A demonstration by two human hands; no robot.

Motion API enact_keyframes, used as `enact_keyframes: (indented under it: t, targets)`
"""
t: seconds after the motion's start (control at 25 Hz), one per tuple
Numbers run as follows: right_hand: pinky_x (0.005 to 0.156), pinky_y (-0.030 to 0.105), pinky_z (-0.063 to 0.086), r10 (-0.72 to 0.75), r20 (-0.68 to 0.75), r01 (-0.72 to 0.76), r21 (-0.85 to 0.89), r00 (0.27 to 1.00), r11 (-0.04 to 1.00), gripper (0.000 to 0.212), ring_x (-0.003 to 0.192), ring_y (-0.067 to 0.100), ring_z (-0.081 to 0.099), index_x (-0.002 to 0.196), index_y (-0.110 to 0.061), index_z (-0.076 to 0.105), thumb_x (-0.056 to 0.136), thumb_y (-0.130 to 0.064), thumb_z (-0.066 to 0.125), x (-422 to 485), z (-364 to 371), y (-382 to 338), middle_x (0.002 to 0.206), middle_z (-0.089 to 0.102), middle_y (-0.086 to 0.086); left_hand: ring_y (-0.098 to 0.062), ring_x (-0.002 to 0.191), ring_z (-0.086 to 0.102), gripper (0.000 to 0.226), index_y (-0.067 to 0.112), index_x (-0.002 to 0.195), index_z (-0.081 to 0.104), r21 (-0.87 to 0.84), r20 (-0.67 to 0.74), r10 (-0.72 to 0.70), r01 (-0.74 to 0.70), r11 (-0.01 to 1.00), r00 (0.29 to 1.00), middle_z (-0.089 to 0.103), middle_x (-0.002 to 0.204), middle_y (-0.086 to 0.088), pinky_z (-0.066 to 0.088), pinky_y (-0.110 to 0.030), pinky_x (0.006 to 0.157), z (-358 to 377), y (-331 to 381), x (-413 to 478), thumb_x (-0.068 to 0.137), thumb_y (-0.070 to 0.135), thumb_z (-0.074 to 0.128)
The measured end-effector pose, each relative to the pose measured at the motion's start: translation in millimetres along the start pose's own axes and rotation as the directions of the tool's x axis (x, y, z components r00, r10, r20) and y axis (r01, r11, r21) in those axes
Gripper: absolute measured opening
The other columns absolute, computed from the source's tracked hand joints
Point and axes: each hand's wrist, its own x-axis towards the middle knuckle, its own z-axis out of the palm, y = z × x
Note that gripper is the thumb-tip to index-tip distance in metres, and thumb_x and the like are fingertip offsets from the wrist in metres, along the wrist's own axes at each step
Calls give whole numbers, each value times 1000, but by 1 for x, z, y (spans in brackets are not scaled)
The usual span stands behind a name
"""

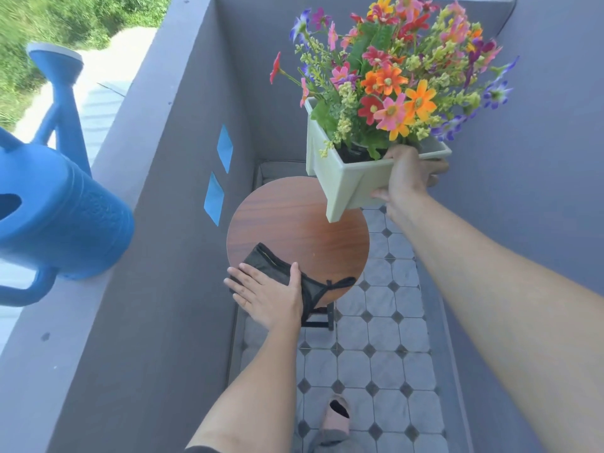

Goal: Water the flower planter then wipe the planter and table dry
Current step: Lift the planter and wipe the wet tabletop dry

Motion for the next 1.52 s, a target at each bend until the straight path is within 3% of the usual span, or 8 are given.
enact_keyframes:
  t: [0.4, 0.56, 0.68, 0.84, 0.96, 1.24, 1.4, 1.52]
  targets:
    - [66, 42, 58, -7, -65, 9, 20, 998, 1000, 59, 94, 23, 47, 126, -15, 30, 73, -17, 55, 25, -28, -5, 121, 32, 8, -36, 145, -9, 100, -3, 147, -1, -70, -16, 44, -45, 997, 999, -6, 157, -24, 0, -44, 117, 27, 19, -43, 86, 66, 38]
    - [64, 40, 58, -27, -100, 30, 27, 995, 999, 57, 78, 13, 41, 126, -13, 29, 74, -16, 55, 34, -40, -8, 122, 33, 8, -36, 145, -8, 97, -4, 147, -1, -54, 4, 101, -101, 993, 995, -5, 156, -25, 1, -44, 117, 37, 26, -56, 88, 65, 34]
    - [65, 40, 59, -27, -121, 31, 33, 992, 999, 58, 77, 12, 39, 126, -13, 29, 74, -15, 54, 40, -48, -9, 123, 33, 8, -38, 145, 4, 96, -4, 145, 4, -16, 35, 184, -184, 983, 982, 8, 155, -27, 7, -44, 116, 43, 35, -68, 83, 66, 25]
    - [61, 37, 57, -19, -157, 25, 35, 987, 999, 52, 90, 22, 43, 118, -15, 30, 73, -15, 55, 45, -59, -9, 120, 33, 8, -41, 139, 25, 101, -9, 141, 22, 128, 29, 370, -371, 920, 929, 31, 147, -31, 19, -46, 112, 65, 42, -69, 75, 60, 56]
    - [65, 40, 58, -7, -180, 13, 31, 984, 999, 49, 96, 26, 44, 115, -16, 29, 73, -15, 55, 51, -68, -6, 118, 33, 7, -41, 133, 38, 106, -7, 137, 26, 165, 145, 418, -439, 883, 897, 39, 143, -28, 35, -46, 107, 69, 52, -67, 62, 43, 80]
    - [64, 40, 57, 16, -224, -6, 46, 975, 999, 54, 97, 26, 43, 121, -14, 29, 74, -14, 55, 63, -83, 1, 120, 33, 8, -35, 125, 51, 73, -3, 132, 48, 326, 208, 568, -604, 727, 796, 53, 134, -23, 44, -41, 100, 76, 82, -52, 69, 16, 78]
    - [69, 43, 58, 27, -239, -17, 47, 971, 999, 55, 98, 26, 42, 123, -14, 29, 74, -14, 55, 70, -93, 1, 119, 33, 7, -33, 128, 49, 70, 1, 133, 48, 331, 223, 610, -648, 686, 760, 50, 138, -21, 43, -39, 101, 82, 102, -43, 73, 22, 76]
    - [72, 44, 58, 30, -255, -18, 49, 966, 999, 50, 97, 27, 42, 116, -16, 29, 74, -14, 55, 76, -97, 2, 117, 33, 7, -35, 132, 44, 81, -3, 136, 44, 287, 257, 586, -640, 713, 768, 46, 141, -23, 39, -40, 105, 82, 118, -35, 76, 45, 70]
